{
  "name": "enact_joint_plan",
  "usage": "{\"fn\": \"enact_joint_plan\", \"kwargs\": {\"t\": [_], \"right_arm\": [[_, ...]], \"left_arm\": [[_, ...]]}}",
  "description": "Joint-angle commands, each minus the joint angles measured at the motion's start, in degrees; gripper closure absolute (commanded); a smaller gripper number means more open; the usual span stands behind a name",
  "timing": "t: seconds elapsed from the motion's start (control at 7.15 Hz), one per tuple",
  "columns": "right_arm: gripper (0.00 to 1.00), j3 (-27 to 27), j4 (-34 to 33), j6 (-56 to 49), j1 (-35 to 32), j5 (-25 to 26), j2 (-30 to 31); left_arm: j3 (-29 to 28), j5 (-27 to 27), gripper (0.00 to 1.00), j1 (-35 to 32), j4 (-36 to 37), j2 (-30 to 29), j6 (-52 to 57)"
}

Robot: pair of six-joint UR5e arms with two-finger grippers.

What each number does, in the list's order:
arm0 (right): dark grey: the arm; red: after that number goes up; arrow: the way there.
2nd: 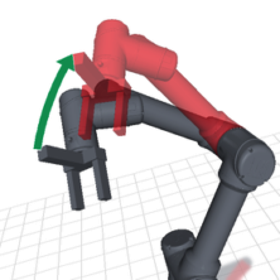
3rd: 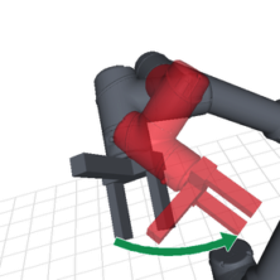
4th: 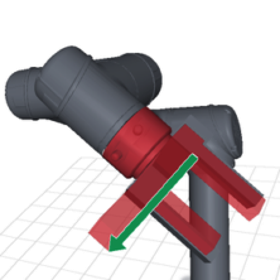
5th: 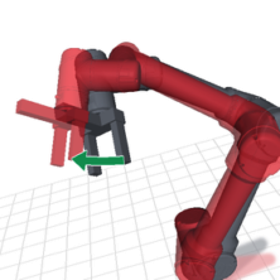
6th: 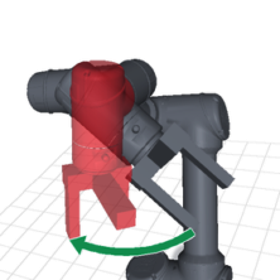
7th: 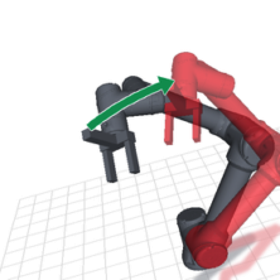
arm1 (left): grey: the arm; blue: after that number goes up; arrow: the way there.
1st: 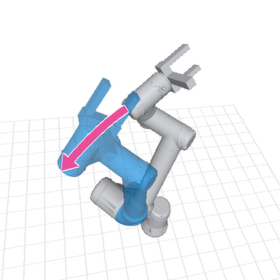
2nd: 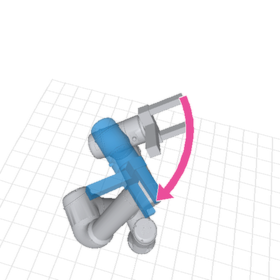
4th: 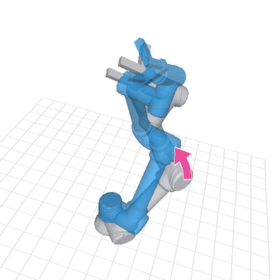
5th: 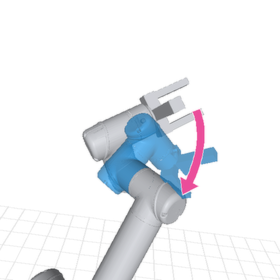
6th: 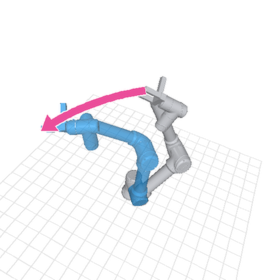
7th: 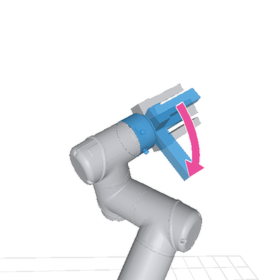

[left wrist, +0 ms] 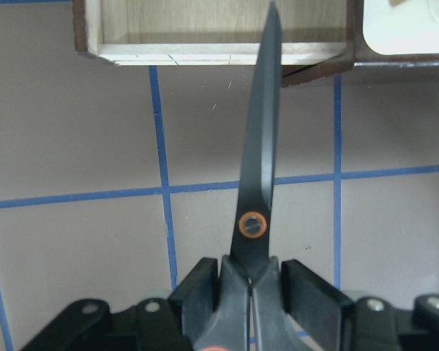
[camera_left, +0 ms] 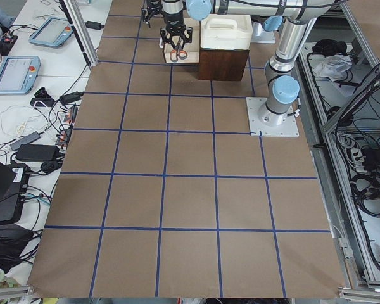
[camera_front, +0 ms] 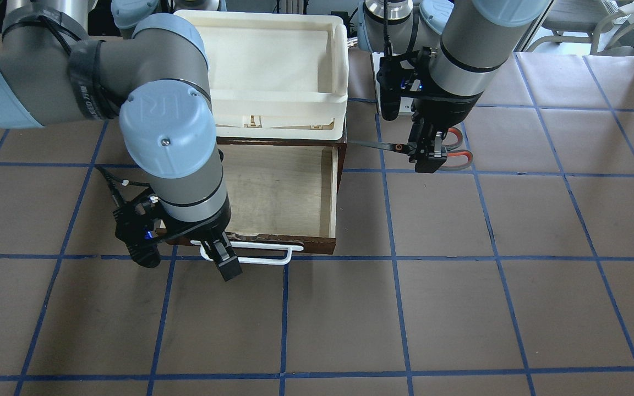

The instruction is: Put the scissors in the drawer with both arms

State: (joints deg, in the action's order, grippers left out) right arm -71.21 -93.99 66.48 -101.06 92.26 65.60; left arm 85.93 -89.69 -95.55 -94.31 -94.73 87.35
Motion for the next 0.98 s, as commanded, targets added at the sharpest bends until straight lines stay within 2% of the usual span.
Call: {"fn": "enact_joint_plan", "kwargs": {"t": [0.0, 0.28, 0.42, 0.7, 0.84], "right_arm": [[0.0, -0.16, 4.15, -18.76, 5.93, 0.91, 5.13], [0.0, -1.29, 4.17, -40.9, 9.11, 1.17, 8.73], [0.0, -2.35, 4.6, -45.17, 11.21, 1.09, 11.27], [0.0, -3.49, 5.75, -59.05, 15.35, 0.04, 14.89], [0.0, -3.76, 5.66, -60.58, 15.28, -0.84, 15.77]], "left_arm": [[-0.32, 2.65, 1.0, -3.94, 3.15, -1.85, -3.5], [-0.41, 2.51, 1.0, -7.7, 9.29, -5.8, -4.2], [-0.33, 2.59, 1.0, -9.98, 11.24, -7.47, -9.51], [-0.5, 2.42, 1.0, -12.81, 13.63, -9.67, -12.02], [-0.24, 2.41, 1.0, -12.99, 16.24, -11.42, -13.07]]}}
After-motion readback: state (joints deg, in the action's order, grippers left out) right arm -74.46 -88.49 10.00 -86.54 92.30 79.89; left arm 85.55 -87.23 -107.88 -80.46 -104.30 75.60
